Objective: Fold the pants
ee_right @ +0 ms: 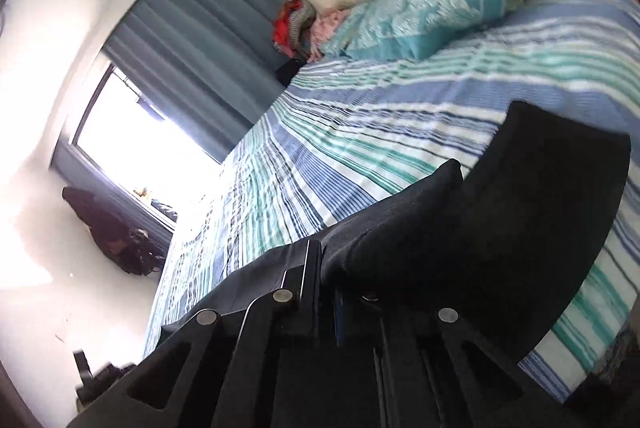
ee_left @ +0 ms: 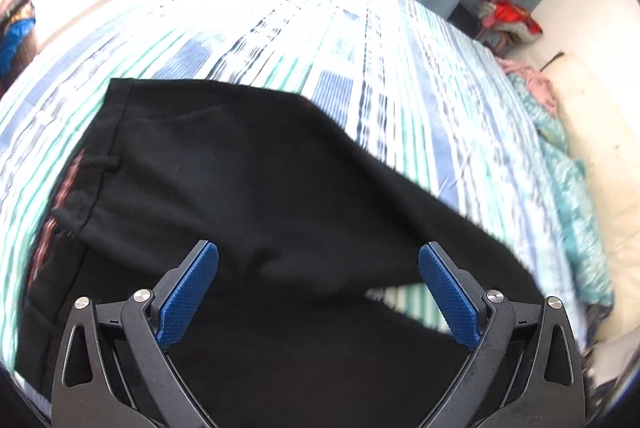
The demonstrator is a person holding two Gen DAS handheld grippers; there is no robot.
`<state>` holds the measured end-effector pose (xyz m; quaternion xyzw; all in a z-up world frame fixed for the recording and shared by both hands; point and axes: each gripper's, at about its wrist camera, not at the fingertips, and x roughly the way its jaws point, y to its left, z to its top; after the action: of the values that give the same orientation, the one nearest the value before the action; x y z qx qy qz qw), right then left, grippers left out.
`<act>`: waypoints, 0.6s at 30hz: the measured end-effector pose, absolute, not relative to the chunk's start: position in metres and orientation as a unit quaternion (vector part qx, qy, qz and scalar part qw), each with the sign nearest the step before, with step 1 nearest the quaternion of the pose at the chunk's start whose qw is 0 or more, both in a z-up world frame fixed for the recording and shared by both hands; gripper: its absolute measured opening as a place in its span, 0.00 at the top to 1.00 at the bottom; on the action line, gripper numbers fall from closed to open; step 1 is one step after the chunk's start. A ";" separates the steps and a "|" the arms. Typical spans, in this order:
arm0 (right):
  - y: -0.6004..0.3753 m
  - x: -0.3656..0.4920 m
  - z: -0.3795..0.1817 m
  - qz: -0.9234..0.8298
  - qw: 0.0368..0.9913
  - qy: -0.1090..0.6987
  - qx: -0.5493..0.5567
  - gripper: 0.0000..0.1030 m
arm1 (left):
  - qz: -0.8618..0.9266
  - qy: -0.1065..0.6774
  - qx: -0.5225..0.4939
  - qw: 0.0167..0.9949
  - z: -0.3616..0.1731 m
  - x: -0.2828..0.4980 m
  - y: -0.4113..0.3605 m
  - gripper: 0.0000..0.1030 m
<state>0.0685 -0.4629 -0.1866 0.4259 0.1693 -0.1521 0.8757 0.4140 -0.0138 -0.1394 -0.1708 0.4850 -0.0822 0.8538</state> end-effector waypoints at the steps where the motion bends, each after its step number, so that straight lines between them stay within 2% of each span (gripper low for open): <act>1: -0.461 0.067 -0.183 -0.147 0.881 0.166 0.417 0.94 | -0.082 0.489 -0.196 0.846 -0.140 0.435 -0.012 0.02; 5: -0.462 0.060 -0.180 -0.128 0.884 0.148 0.425 0.94 | -0.028 0.526 -0.219 0.821 -0.170 0.508 -0.016 0.05; 7: -0.464 0.055 -0.183 -0.122 0.879 0.142 0.438 0.94 | -0.007 0.554 -0.222 0.803 -0.191 0.529 -0.019 0.25; 9: -0.466 0.051 -0.187 -0.118 0.875 0.136 0.450 0.94 | 0.002 0.571 -0.241 0.785 -0.208 0.543 -0.020 0.36; 15: -0.461 0.044 -0.177 -0.101 0.884 0.118 0.441 0.94 | -0.004 0.546 -0.320 0.774 -0.217 0.545 -0.015 0.37; 16: -0.461 0.044 -0.177 -0.098 0.885 0.116 0.441 0.94 | -0.009 0.542 -0.332 0.772 -0.217 0.545 -0.012 0.40; 17: -0.461 0.043 -0.177 -0.095 0.884 0.114 0.443 0.94 | -0.015 0.537 -0.342 0.771 -0.216 0.545 -0.008 0.50; 18: -0.461 0.043 -0.178 -0.094 0.883 0.114 0.445 0.94 | -0.025 0.536 -0.348 0.769 -0.216 0.545 -0.006 0.86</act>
<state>0.0434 -0.4609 -0.1780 0.4455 0.1143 -0.0941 0.8830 0.5448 -0.0064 -0.2163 -0.3477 0.5359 -0.0251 0.7689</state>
